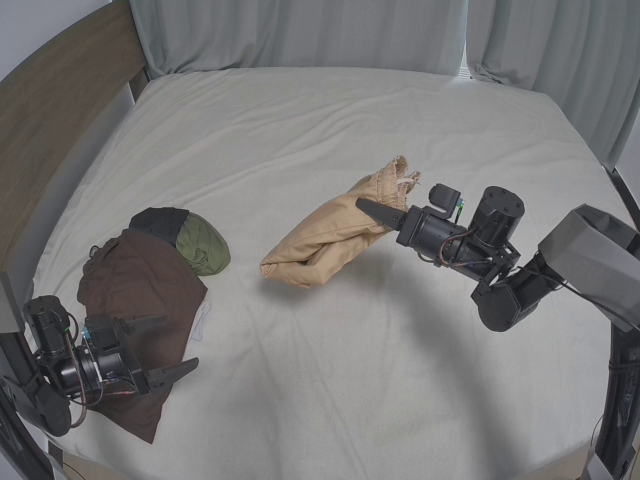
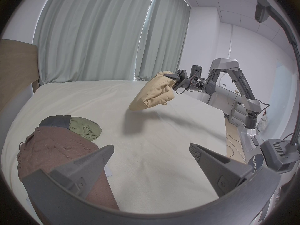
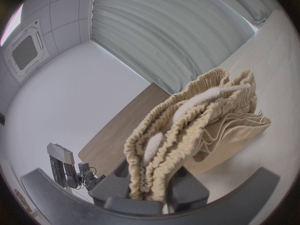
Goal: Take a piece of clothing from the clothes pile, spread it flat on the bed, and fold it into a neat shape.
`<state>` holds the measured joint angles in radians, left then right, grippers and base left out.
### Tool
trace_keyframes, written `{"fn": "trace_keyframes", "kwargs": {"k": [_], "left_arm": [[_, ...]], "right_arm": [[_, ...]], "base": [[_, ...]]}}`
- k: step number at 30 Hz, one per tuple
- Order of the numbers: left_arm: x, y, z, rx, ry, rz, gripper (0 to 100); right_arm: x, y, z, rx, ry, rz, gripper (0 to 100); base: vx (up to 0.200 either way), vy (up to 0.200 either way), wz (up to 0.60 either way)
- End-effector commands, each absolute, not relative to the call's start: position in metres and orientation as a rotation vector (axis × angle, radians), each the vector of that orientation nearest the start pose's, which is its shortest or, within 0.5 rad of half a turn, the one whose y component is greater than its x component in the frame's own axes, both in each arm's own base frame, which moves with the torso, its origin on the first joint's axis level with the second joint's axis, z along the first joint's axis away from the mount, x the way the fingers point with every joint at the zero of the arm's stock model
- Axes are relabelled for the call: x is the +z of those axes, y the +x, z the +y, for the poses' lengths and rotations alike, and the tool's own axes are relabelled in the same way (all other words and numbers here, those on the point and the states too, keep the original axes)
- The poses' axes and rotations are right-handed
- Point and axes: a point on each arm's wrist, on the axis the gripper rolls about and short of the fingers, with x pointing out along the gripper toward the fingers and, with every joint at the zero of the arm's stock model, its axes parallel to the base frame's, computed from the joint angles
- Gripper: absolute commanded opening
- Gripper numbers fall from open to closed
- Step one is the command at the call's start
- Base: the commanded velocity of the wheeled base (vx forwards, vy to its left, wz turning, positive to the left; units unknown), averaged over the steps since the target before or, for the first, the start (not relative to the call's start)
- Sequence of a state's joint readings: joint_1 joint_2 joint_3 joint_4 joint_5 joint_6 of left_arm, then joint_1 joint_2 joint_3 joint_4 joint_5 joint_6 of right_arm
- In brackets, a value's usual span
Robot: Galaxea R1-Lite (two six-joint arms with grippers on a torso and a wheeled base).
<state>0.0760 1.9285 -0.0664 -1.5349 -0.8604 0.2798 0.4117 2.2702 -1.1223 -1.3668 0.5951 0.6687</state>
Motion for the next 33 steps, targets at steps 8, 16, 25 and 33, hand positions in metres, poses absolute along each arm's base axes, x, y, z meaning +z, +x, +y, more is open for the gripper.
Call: {"fn": "trace_keyframes", "kwargs": {"k": [8, 16, 25, 33], "left_arm": [[0.059, 0.218, 0.000, -0.811, 0.107, 0.199, 100], [0.056, 0.217, 0.000, -0.813, 0.098, 0.217, 100], [0.054, 0.216, -0.001, -0.815, 0.092, 0.228, 100], [0.053, 0.216, -0.001, -0.817, 0.089, 0.233, 100]], "right_arm": [[0.139, 0.414, 0.181, 1.016, 0.586, 0.092, 0], [0.122, 0.440, 0.186, 0.995, 0.590, 0.124, 0], [0.106, 0.461, 0.188, 0.970, 0.596, 0.163, 0], [0.112, 0.466, 0.191, 0.983, 0.592, 0.126, 0]], "base": [[0.000, 0.000, 0.00], [0.000, 0.000, 0.00], [0.000, 0.000, 0.00], [0.000, 0.000, 0.00]]}}
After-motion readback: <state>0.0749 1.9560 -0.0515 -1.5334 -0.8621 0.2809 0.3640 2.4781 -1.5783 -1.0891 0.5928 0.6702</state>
